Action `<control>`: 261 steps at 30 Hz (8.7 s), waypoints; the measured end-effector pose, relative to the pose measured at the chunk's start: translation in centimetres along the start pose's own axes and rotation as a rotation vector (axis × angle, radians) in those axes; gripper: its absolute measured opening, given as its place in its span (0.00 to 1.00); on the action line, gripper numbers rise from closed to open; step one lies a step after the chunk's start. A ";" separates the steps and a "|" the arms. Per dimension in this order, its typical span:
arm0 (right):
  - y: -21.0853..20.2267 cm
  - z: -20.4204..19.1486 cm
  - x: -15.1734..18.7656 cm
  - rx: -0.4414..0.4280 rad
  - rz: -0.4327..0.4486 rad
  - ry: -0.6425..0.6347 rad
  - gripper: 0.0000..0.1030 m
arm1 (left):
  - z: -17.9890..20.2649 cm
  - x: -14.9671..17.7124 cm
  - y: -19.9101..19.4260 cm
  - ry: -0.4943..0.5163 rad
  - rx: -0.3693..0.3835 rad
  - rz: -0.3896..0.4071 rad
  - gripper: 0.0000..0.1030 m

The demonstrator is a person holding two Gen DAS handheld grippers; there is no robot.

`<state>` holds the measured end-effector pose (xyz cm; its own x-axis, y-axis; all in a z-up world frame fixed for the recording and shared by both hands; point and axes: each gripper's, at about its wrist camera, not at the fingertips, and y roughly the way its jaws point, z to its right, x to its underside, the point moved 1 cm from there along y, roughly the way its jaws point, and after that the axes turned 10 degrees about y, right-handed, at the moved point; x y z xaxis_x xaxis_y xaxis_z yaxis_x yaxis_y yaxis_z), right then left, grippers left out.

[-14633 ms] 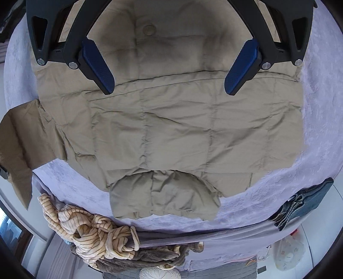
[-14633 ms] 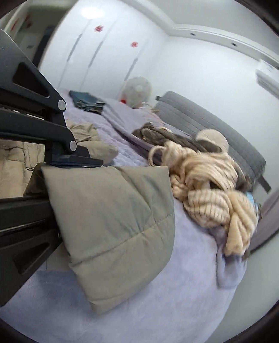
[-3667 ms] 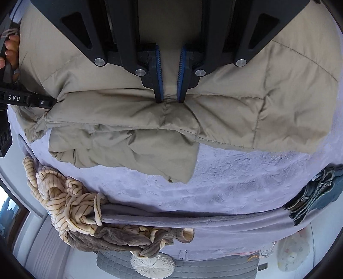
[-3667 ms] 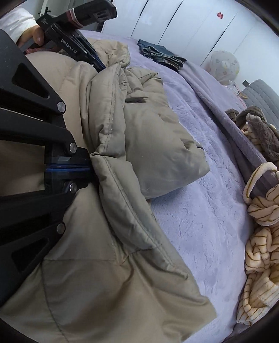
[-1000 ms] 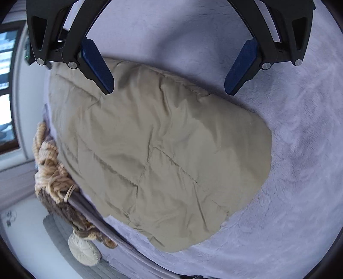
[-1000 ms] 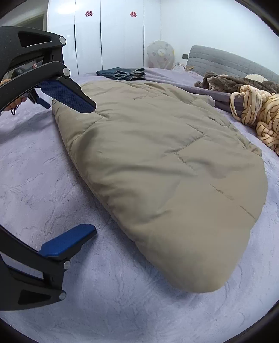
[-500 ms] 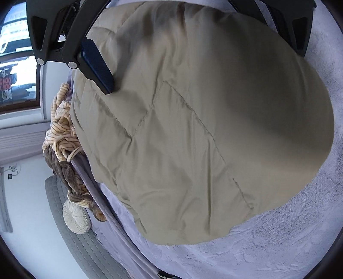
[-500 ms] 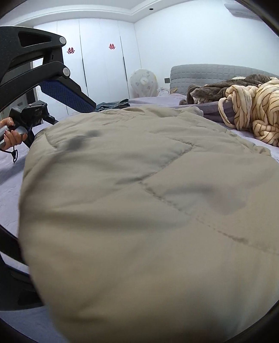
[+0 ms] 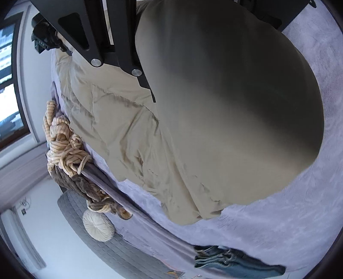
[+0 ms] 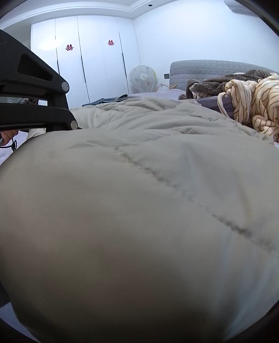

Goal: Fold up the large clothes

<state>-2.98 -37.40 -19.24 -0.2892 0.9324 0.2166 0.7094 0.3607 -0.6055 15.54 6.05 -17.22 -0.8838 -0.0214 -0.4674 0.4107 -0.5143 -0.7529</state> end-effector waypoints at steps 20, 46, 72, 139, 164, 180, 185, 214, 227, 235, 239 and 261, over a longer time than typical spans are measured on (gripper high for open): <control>-8.9 5.0 11.6 0.044 -0.023 -0.005 0.22 | -1.5 11.3 -13.8 0.158 0.050 -0.100 0.18; -19.8 13.4 13.7 0.303 0.070 0.127 0.47 | -10.2 23.4 -22.4 -0.039 -0.340 -0.206 0.58; -17.8 5.3 21.9 0.355 -0.037 -0.248 0.81 | -1.3 20.6 -26.0 0.252 -0.338 -0.256 0.99; -2.2 1.3 27.2 0.629 -0.099 -0.331 1.00 | -7.5 13.1 -4.8 0.222 0.549 -0.694 0.77; -0.3 2.5 19.5 0.451 -0.147 -0.450 0.00 | 11.6 11.5 -14.9 0.240 0.477 -0.575 0.31; -8.7 5.1 14.9 0.233 -0.196 -0.326 0.03 | 32.7 15.1 -7.9 0.392 0.271 -0.669 0.68; -16.2 7.8 14.3 0.207 -0.065 -0.256 0.03 | 36.1 17.3 -4.3 0.411 0.423 -0.750 0.77; -24.9 4.3 19.8 0.434 0.224 -0.386 0.11 | 29.7 10.5 -6.4 0.742 0.205 -0.220 0.91; -25.1 11.3 16.8 0.590 0.263 -0.283 0.11 | 36.3 15.9 3.2 0.848 0.190 -0.270 0.91; -26.5 13.2 14.5 0.524 0.193 -0.200 0.19 | 37.5 17.0 4.8 0.863 0.173 -0.315 0.91; -30.3 9.2 14.3 0.450 0.268 -0.314 0.59 | 36.3 16.4 5.2 0.822 0.182 -0.327 0.91; -17.1 5.3 3.9 0.492 0.057 -0.403 0.09 | 26.4 13.7 -0.1 0.625 0.017 -0.280 0.91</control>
<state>-19.61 -40.07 -12.13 -0.5465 0.8342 -0.0734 0.3805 0.1692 -0.9092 -2.53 -16.78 -11.30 -0.6588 0.6106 -0.4395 0.1774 -0.4417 -0.8795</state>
